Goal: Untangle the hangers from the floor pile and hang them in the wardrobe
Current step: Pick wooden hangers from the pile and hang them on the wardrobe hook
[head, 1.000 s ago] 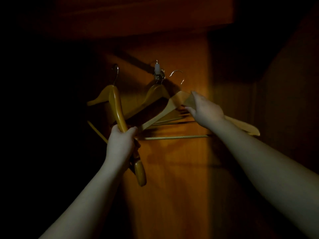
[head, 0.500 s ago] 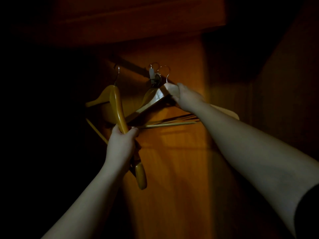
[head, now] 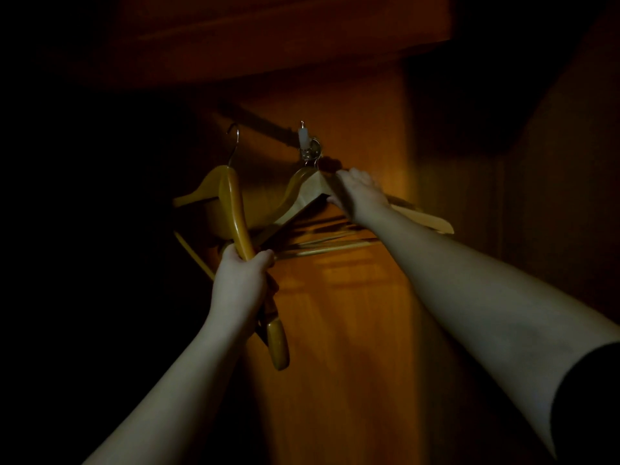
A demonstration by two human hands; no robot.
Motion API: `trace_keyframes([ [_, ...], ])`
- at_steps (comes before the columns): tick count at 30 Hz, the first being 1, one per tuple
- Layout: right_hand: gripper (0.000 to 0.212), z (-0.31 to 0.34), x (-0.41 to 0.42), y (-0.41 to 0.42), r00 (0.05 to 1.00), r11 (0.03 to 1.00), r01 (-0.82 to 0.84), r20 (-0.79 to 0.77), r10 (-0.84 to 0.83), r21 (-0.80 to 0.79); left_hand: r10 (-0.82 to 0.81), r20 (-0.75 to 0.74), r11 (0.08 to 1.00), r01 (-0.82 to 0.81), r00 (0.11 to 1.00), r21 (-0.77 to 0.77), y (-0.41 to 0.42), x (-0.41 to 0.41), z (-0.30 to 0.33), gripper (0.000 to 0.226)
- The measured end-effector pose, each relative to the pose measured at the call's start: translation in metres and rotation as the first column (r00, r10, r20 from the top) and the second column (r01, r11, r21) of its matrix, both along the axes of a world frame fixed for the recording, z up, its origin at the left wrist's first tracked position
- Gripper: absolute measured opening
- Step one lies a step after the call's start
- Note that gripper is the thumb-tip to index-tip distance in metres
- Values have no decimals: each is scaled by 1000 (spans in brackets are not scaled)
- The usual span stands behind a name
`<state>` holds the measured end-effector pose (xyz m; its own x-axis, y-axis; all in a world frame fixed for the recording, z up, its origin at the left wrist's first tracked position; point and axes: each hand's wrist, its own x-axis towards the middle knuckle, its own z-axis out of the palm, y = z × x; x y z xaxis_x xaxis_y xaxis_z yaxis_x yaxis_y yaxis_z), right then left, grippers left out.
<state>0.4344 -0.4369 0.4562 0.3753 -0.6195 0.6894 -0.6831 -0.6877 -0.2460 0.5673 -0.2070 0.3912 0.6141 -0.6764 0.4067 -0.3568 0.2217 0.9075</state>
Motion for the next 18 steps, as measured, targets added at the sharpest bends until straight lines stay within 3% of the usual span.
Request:
trace_keyframes([
  [10, 60, -12, 10, -6, 997, 999, -18, 69, 20, -33, -6, 13, 1000, 6, 1000, 5, 0, -3, -3, 17],
  [18, 47, -7, 20, -6, 993, 992, 103, 62, -98, -70, -26, 5, 1000, 26, 1000, 7, 4, -7, -4, 17],
])
